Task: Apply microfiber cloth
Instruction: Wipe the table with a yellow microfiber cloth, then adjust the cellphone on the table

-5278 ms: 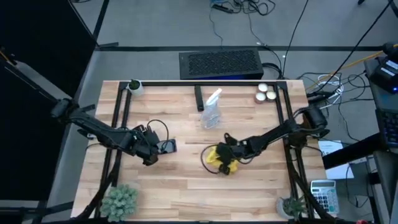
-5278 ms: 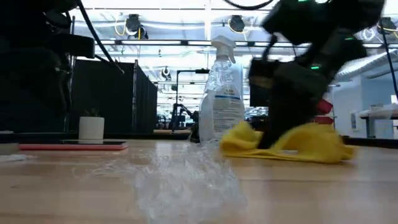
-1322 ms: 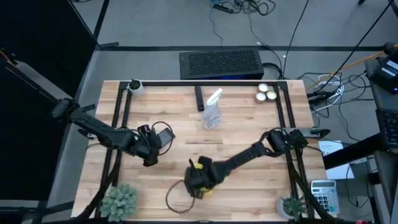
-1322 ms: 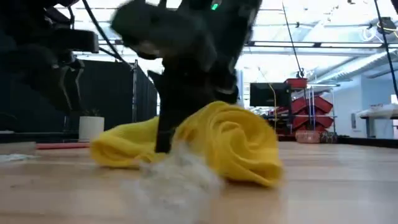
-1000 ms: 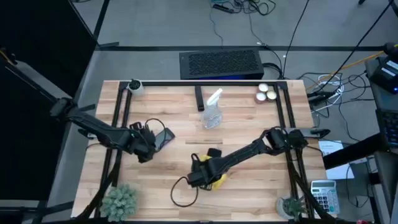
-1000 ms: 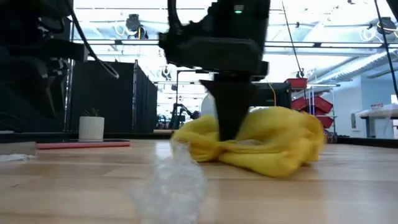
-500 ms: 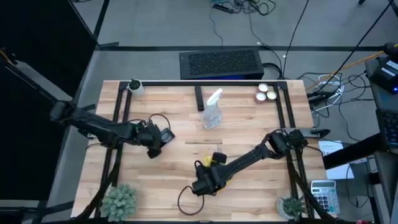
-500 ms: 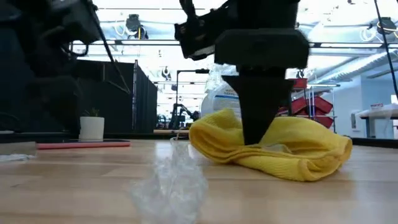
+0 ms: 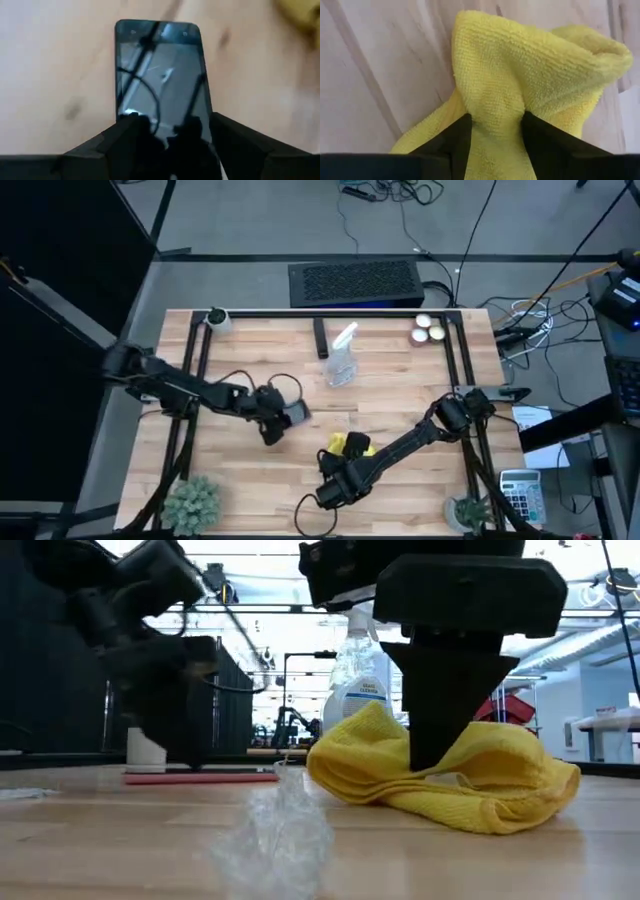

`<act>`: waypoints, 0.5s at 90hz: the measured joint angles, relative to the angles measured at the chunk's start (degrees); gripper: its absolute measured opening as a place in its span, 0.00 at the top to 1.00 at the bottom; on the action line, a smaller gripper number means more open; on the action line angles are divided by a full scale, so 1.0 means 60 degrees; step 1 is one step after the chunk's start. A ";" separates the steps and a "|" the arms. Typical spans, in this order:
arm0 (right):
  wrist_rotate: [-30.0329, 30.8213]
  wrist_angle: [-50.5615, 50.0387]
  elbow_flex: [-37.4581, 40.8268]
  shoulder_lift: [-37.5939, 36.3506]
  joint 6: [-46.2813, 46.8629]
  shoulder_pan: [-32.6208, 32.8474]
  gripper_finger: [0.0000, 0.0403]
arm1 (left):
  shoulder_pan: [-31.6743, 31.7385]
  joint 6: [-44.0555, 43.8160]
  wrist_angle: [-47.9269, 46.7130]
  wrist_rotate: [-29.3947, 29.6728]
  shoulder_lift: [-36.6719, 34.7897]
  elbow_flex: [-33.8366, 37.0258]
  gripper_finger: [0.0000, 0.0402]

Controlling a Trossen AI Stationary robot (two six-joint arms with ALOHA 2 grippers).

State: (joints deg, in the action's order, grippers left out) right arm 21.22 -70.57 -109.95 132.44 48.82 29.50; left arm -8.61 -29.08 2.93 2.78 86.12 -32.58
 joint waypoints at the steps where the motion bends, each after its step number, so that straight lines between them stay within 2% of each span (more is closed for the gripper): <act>1: 0.0021 0.0000 0.0000 0.0000 -0.0005 0.0000 0.61 | -0.0003 0.0042 0.0012 -0.0071 0.0070 -0.0089 0.44; 8: 0.0104 -0.0023 0.0000 -0.0006 -0.0135 -0.0031 0.61 | -0.0091 0.0524 -0.0431 -0.0671 0.0355 -0.0865 0.44; 16: -0.0077 -0.0337 0.0000 -0.0262 -0.0219 -0.0090 0.61 | -0.0286 0.1261 -0.2180 -0.0725 0.0131 -0.1814 0.44; 24: 0.0097 -0.0444 -0.0002 -0.0784 -0.0076 -0.0102 0.61 | -0.0616 0.1699 -0.4258 0.0326 -0.0350 -0.2217 0.44; 32: 0.0713 -0.0070 -0.0007 -0.1176 0.0022 -0.0084 0.61 | -0.0882 0.1677 -0.5596 0.1603 -0.0914 -0.2094 0.44; 39: 0.1106 0.0568 0.0032 -0.1253 -0.0030 -0.0153 0.61 | -0.0936 0.1600 -0.6068 0.2142 -0.1303 -0.1688 0.44; 45: 0.1147 0.1409 0.0310 -0.1239 -0.0161 -0.0316 0.61 | -0.0876 0.1421 -0.5793 0.2282 -0.1419 -0.1114 0.44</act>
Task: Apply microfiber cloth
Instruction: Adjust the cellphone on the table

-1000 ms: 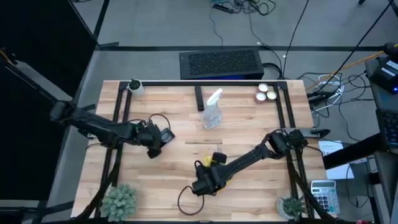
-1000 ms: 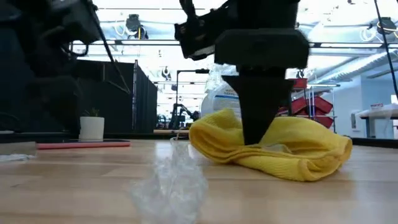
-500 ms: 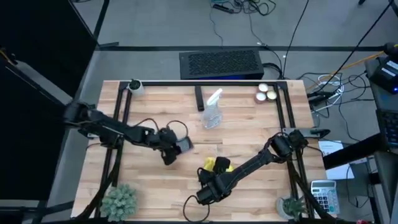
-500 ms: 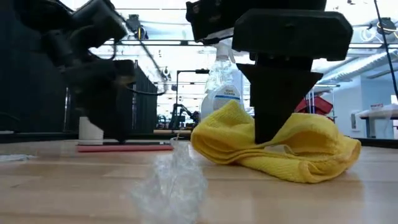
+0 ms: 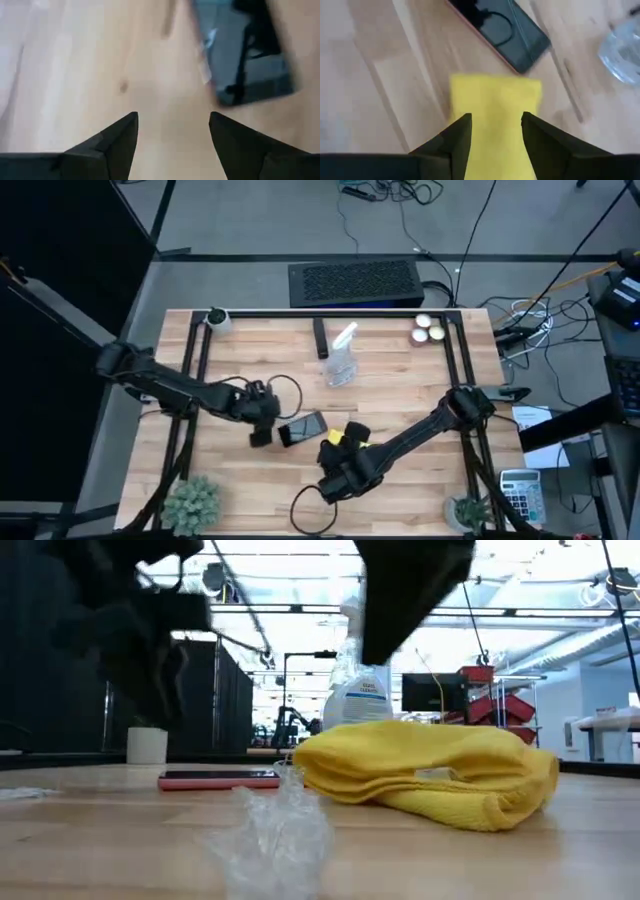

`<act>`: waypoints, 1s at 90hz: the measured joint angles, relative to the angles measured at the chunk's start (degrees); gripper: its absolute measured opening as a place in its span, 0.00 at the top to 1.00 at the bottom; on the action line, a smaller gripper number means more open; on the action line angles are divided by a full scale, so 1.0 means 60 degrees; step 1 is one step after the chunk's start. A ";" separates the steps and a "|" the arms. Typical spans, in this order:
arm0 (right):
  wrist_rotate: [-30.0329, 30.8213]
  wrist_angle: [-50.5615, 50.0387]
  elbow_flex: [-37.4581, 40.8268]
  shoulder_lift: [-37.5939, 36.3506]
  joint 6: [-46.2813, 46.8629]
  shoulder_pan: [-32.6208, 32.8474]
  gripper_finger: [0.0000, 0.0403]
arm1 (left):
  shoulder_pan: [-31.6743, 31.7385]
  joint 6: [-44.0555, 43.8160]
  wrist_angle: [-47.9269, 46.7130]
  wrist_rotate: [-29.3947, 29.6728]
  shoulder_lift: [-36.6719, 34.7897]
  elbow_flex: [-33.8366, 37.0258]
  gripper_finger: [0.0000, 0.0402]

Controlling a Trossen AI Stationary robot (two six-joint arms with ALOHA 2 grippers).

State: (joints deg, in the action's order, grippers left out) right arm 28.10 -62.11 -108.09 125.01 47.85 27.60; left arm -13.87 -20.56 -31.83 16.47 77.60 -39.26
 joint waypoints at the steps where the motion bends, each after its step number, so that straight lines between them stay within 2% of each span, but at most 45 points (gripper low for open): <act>1: -0.0001 0.0187 0.0069 0.0010 -0.0034 -0.0043 0.61 | 0.0019 -0.0010 0.0107 0.0005 0.0000 0.0092 0.44; 10: -0.0016 0.2209 0.0935 0.0070 -0.0290 -0.0507 0.61 | 0.0109 -0.0080 0.1323 0.0014 0.0023 0.0898 0.44; 17: -0.0397 0.3785 0.1752 0.0074 -0.0308 -0.0904 0.61 | 0.0120 -0.0244 0.2354 -0.0031 0.0137 0.1317 0.44; 27: -0.1037 0.4665 0.2529 0.0077 -0.0063 -0.1362 0.61 | 0.0105 -0.0405 0.2986 -0.0541 0.0197 0.1571 0.44; 42: -0.1458 0.4585 0.3180 0.0050 0.0112 -0.1602 0.61 | -0.0081 -0.0592 0.3917 -0.1063 0.0197 0.1790 0.44; 55: -0.1092 0.4504 0.3307 0.0034 -0.0331 -0.1772 0.61 | -0.0215 -0.0440 0.4967 -0.1334 0.0486 0.1788 0.44; 65: -0.0552 0.4732 0.3329 0.0049 -0.0897 -0.2040 0.61 | -0.0211 -0.0446 0.5739 -0.1838 0.1074 0.1788 0.44; 75: -0.0479 0.4970 0.3340 0.0060 -0.1384 -0.2328 0.61 | -0.0209 -0.0507 0.6351 -0.2272 0.1636 0.1762 0.44; 90: -0.0384 0.5003 0.3344 0.0059 -0.1825 -0.2686 0.61 | -0.0355 -0.0517 0.6424 -0.2857 0.1813 0.1305 0.44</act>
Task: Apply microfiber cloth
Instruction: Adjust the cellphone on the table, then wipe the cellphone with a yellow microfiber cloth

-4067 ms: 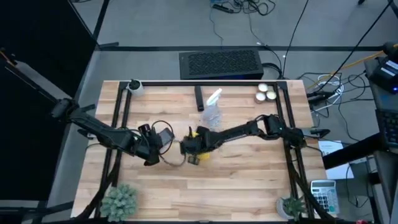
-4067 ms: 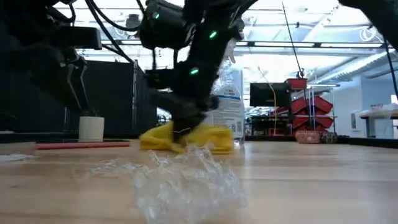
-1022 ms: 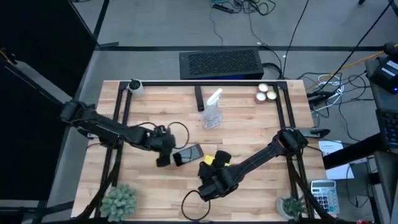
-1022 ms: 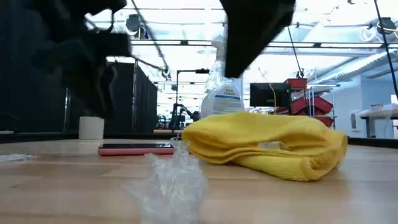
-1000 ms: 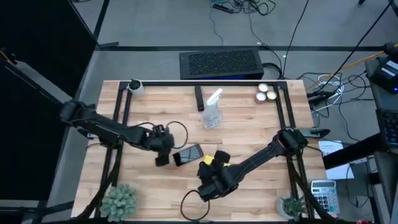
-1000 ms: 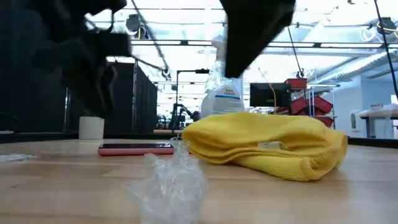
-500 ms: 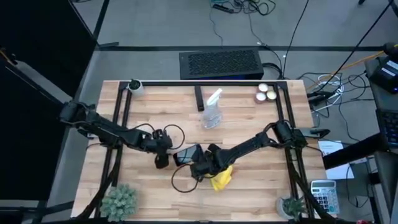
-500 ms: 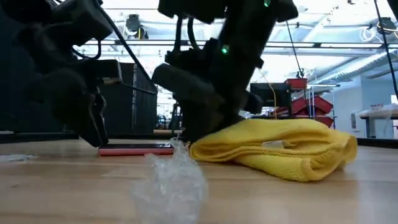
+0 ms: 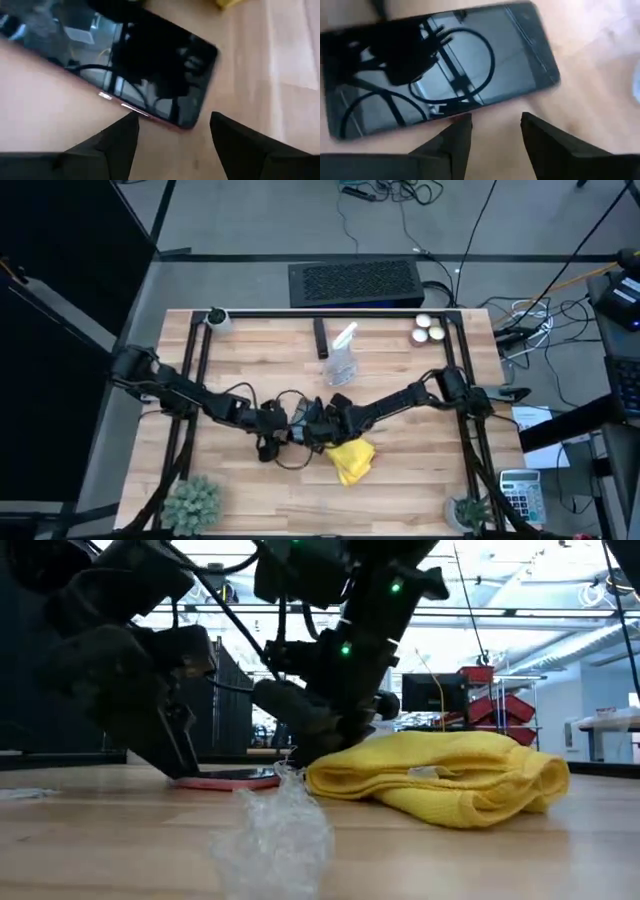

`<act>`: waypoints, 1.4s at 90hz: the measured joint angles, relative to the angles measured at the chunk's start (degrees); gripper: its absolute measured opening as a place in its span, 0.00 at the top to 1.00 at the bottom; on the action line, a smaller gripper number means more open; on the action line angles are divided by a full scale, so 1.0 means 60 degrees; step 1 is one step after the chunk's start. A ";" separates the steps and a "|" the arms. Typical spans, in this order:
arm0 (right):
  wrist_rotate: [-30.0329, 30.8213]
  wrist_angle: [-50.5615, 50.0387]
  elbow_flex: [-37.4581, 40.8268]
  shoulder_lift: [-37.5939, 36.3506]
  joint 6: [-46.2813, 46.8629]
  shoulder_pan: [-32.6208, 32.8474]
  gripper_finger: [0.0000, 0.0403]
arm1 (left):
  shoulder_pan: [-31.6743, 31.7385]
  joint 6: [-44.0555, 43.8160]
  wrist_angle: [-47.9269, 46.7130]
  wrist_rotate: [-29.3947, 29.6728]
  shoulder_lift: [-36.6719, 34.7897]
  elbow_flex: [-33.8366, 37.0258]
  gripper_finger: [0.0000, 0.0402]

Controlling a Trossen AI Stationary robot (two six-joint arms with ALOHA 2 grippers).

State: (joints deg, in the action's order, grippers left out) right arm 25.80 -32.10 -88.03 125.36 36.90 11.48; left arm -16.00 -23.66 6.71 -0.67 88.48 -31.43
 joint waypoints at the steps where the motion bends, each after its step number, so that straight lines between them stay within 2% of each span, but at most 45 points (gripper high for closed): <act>1: -0.0002 -0.0002 0.0000 -0.0002 -0.0018 -0.0015 0.61 | -0.0010 0.0002 -0.0008 -0.0065 -0.0018 -0.0046 0.44; 12: -0.0029 -0.0517 -0.0048 -0.0264 -0.0365 -0.0043 0.61 | -0.0053 0.0504 -0.0066 -0.0888 -0.0435 -0.0614 0.44; 20: -0.0029 -0.1126 -0.0095 -0.0904 -0.0313 0.0098 0.61 | -0.0049 0.0896 -0.0773 -0.0952 -0.0966 -0.0857 0.44; 27: -0.0173 -0.1668 -0.0109 -0.1651 0.0093 0.0355 0.61 | -0.0020 0.1366 -0.1575 -0.0226 -0.1516 -0.0963 0.44; 33: -0.0788 -0.1958 -0.0112 -0.2226 0.0544 0.0685 0.61 | 0.0071 0.1793 -0.2136 0.0801 -0.1964 -0.0953 0.44; 40: -0.1155 -0.2038 -0.0080 -0.2571 0.1175 0.1191 0.61 | 0.0324 0.2191 -0.2217 0.1457 -0.2079 -0.0859 0.44; 55: -0.1115 -0.1925 0.0411 -0.2359 0.2344 0.2202 0.61 | 0.0949 0.2297 -0.1448 0.1378 -0.1309 -0.0792 0.44; 71: -0.1322 -0.1589 0.1207 -0.1475 0.3742 0.2668 0.62 | 0.1036 0.2495 -0.0292 0.1335 0.0224 -0.0774 0.44; 83: -0.1908 -0.0704 0.1299 -0.1007 0.3254 0.2591 0.70 | 0.1064 0.2527 0.0504 0.1388 0.1102 -0.0811 0.44; 95: -0.2031 -0.0422 0.1234 -0.1050 0.2675 0.2358 0.92 | 0.1065 0.2517 0.0598 0.1415 0.1382 -0.0832 0.44; 99: -0.1835 -0.0313 0.1116 -0.1105 0.2214 0.2273 0.97 | 0.1065 0.2517 0.0588 0.1412 0.1385 -0.0832 0.44; 110: -0.0568 0.0671 0.0615 -0.1279 0.0455 0.1972 0.98 | 0.1086 0.2513 0.0628 0.1412 0.1378 -0.0818 0.44; 119: -0.0535 0.1983 0.0535 -0.1156 -0.0719 0.1532 0.99 | 0.1087 0.2506 0.0700 0.1402 0.1382 -0.0811 0.44; 126: -0.0609 0.2633 0.0592 -0.0714 -0.0943 0.1126 0.99 | 0.1093 0.2512 0.0744 0.1311 0.1385 -0.0803 0.44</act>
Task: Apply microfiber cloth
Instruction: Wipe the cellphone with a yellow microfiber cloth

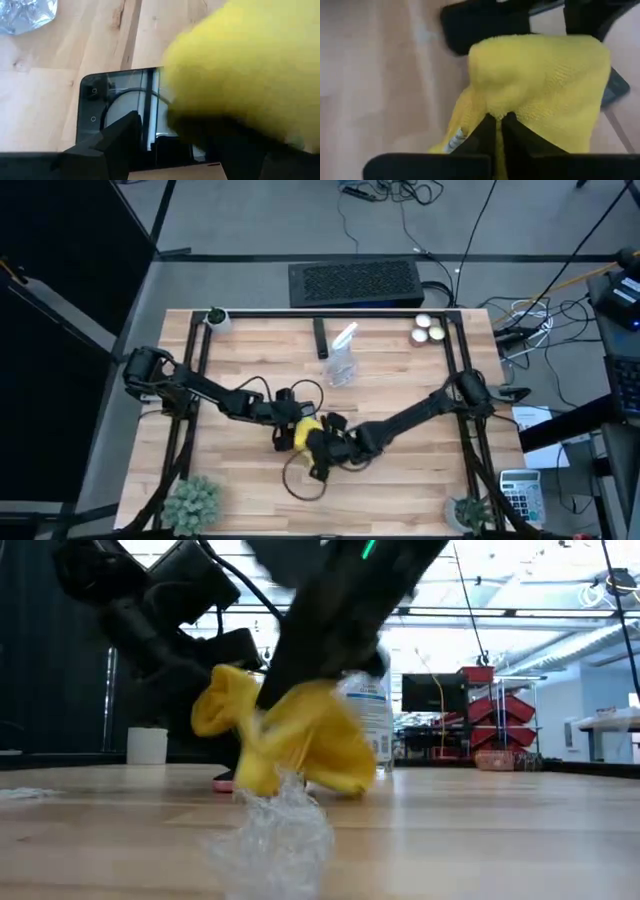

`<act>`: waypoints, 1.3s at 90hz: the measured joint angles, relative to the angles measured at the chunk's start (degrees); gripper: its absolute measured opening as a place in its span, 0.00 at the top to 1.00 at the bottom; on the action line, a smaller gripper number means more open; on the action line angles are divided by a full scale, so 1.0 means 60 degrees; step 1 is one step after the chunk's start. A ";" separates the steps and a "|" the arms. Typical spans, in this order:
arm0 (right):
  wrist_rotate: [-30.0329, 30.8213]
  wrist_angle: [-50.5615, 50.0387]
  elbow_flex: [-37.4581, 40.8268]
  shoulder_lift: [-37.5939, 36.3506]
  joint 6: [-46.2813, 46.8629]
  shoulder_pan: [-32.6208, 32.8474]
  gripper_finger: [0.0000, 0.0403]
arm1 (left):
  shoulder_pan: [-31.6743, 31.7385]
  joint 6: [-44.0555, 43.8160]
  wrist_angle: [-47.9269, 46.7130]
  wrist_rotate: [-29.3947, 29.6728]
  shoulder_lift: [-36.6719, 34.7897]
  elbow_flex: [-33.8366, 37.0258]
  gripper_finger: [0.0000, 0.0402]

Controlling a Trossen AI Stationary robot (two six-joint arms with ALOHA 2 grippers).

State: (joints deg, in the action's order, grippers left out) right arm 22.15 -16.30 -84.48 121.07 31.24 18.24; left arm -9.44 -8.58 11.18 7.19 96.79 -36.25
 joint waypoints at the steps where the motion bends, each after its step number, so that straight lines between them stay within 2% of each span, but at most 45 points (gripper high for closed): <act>1: -0.0007 0.0058 0.0005 0.0068 -0.0013 -0.0053 0.99 | 0.0001 0.0001 0.0005 -0.0018 0.0000 0.0000 0.44; 15: -0.0383 0.0510 -0.0056 0.0816 0.0328 -0.0507 1.00 | 0.0004 0.0023 0.0019 -0.0053 0.0007 0.0004 0.44; 24: -0.1008 -0.0055 -0.0101 0.1012 0.0820 -0.0476 1.00 | 0.0023 0.0016 -0.0006 -0.0080 0.0009 0.0009 0.44; 29: -0.0823 -0.0447 -0.0126 0.1008 0.1012 -0.0282 1.00 | 0.0026 0.0020 0.0017 -0.0165 0.0018 -0.0004 0.44; 43: -0.0864 -0.1723 -0.0079 0.0630 0.1799 0.0258 1.00 | -0.0005 0.0249 0.0060 -0.0364 0.0018 -0.0007 0.44; 53: -0.1498 -0.2897 -0.0008 0.0229 0.2475 0.0694 1.00 | -0.0002 0.0252 0.0054 -0.0363 0.0018 0.0000 0.44; 65: -0.1405 -0.3766 0.0072 -0.0413 0.2916 0.0934 1.00 | 0.0019 0.0252 0.0055 -0.0358 0.0022 0.0007 0.44; 79: 0.0702 -0.2697 -0.0003 -0.1162 0.2587 0.0774 1.00 | 0.0045 0.0238 0.0127 -0.0379 0.0026 0.0015 0.44; 85: 0.1046 -0.2147 -0.0002 -0.1028 0.2186 0.0509 1.00 | 0.0041 0.0234 0.0140 -0.0374 0.0026 0.0015 0.44; 91: 0.0901 -0.1604 0.0023 -0.0672 0.1950 0.0253 1.00 | 0.0045 0.0234 0.0135 -0.0379 0.0026 0.0015 0.44; 106: -0.0214 0.0359 0.0009 0.0417 0.1279 -0.0136 1.00 | 0.0052 0.0079 0.0142 -0.0388 0.0026 0.0015 0.44; 117: -0.0837 0.0630 -0.0027 0.0771 0.1459 -0.0141 1.00 | 0.0054 0.0146 0.0101 -0.0394 0.0026 0.0015 0.44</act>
State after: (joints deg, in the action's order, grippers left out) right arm 17.12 -12.52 -84.64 125.70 40.00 17.39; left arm -9.11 -7.71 11.79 4.83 96.95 -36.16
